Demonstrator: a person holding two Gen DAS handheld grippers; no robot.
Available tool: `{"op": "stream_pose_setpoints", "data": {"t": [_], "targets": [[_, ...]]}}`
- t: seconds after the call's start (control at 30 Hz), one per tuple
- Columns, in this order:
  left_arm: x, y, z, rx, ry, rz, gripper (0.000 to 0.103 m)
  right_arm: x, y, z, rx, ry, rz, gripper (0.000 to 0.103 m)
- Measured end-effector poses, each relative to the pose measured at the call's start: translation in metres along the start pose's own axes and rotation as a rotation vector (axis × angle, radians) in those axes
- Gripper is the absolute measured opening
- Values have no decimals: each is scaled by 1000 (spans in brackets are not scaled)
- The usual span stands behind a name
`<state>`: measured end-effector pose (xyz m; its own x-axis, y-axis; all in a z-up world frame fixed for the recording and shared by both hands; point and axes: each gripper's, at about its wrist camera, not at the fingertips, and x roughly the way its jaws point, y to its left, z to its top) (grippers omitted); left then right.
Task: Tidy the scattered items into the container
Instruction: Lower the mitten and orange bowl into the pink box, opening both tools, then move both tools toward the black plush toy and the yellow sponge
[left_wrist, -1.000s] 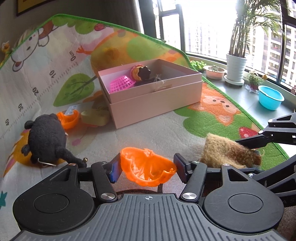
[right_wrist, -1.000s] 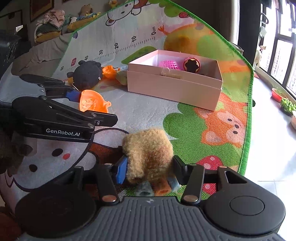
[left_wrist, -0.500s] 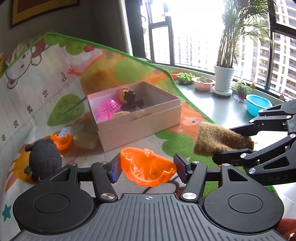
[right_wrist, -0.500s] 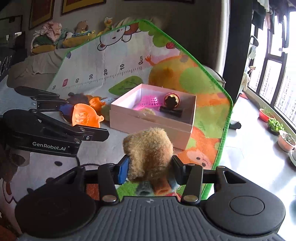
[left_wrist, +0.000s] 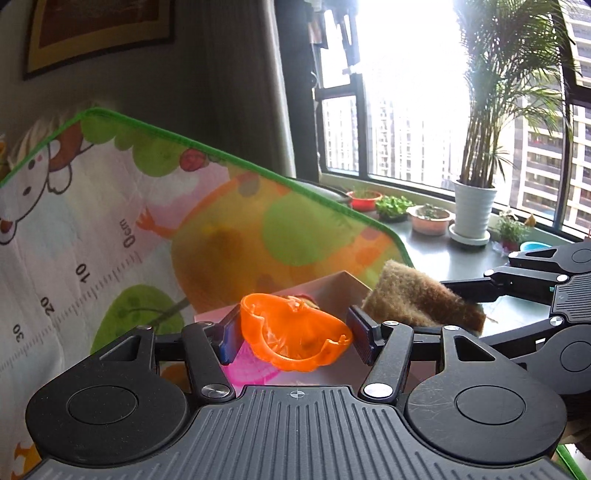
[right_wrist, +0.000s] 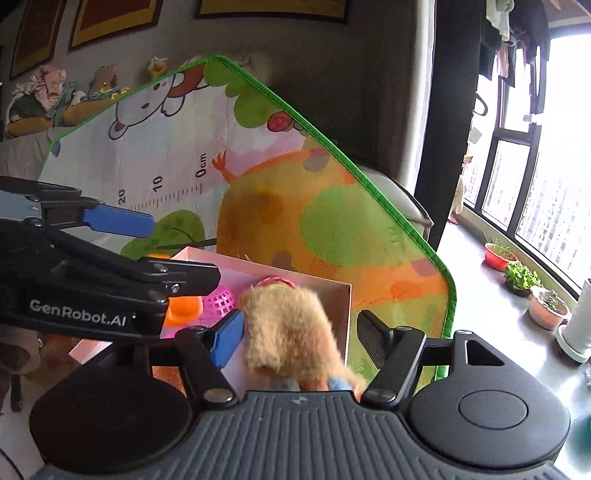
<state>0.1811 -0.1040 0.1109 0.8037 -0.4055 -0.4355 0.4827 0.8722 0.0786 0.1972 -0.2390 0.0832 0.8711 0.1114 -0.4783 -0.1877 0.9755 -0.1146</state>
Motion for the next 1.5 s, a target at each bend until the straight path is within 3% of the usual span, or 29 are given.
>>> {"op": "stream_pose_setpoints", "data": {"t": [0.07, 0.4, 0.7, 0.87, 1.0, 1.2, 1.3, 1.33, 1.37, 1.5], "targets": [[15, 8, 0, -21, 17, -1, 86, 11, 1, -2, 6, 16, 7, 69], [25, 27, -25, -96, 55, 21, 92, 11, 9, -12, -29, 39, -3, 71], [-49, 31, -68, -121, 0, 109, 97, -8, 28, -20, -87, 60, -2, 75], [-86, 40, -114, -177, 80, 124, 98, -17, 60, -17, -158, 66, 28, 76], [-100, 50, -142, -235, 143, 87, 99, -25, 92, -13, -216, 49, 55, 81], [-111, 65, -168, -279, 154, 106, 100, -40, 136, -4, -327, 22, 96, 82], [-115, 77, -173, -329, 159, 205, 100, -36, 160, 7, -382, 34, 122, 71], [-117, 84, -174, -362, 155, 231, 100, -32, 167, 13, -391, 54, 142, 63], [-119, 90, -177, -402, 149, 239, 100, -25, 174, 19, -390, 83, 163, 56], [-129, 97, -181, -456, 97, 198, 100, 26, 201, 52, -316, 243, 225, 54]]}}
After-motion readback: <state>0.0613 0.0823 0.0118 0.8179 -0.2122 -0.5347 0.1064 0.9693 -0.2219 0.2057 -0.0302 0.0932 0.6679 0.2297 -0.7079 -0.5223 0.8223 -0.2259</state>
